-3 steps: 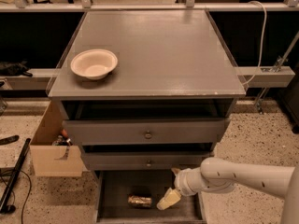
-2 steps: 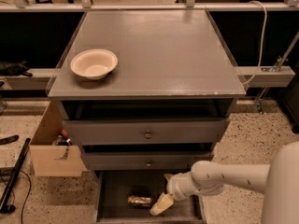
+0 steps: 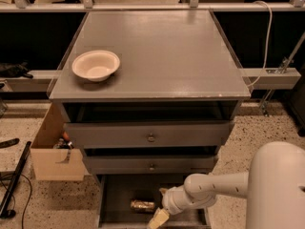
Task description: Pick orange can from bottom drawer and place on counter
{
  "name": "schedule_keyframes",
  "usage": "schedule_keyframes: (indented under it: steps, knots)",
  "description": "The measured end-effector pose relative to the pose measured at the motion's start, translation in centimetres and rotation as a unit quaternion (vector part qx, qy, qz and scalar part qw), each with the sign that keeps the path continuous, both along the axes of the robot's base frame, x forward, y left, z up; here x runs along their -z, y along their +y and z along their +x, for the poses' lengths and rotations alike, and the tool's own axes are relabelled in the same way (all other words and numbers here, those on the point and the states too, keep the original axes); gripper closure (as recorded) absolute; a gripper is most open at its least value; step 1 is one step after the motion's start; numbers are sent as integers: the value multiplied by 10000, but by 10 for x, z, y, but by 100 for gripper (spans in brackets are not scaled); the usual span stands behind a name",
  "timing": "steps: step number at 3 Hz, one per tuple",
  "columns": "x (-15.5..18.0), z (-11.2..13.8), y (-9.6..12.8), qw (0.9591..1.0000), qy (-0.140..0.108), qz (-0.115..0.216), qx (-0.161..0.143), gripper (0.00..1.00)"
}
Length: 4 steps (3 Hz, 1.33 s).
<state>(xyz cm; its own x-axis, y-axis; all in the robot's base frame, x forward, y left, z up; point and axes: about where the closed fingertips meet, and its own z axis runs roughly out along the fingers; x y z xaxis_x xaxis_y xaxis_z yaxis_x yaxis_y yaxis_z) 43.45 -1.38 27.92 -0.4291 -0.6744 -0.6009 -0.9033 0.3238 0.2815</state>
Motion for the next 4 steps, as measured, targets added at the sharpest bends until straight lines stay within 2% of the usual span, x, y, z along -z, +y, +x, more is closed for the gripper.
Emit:
schedule_keyframes:
  steps: [2,3,4]
  knots:
    - [24,18,1,9997,-143,-134,122,0]
    - [52,39,2,9982,-378,-326,328,0]
    - [52,39,2,9982,-377,-326,328,0]
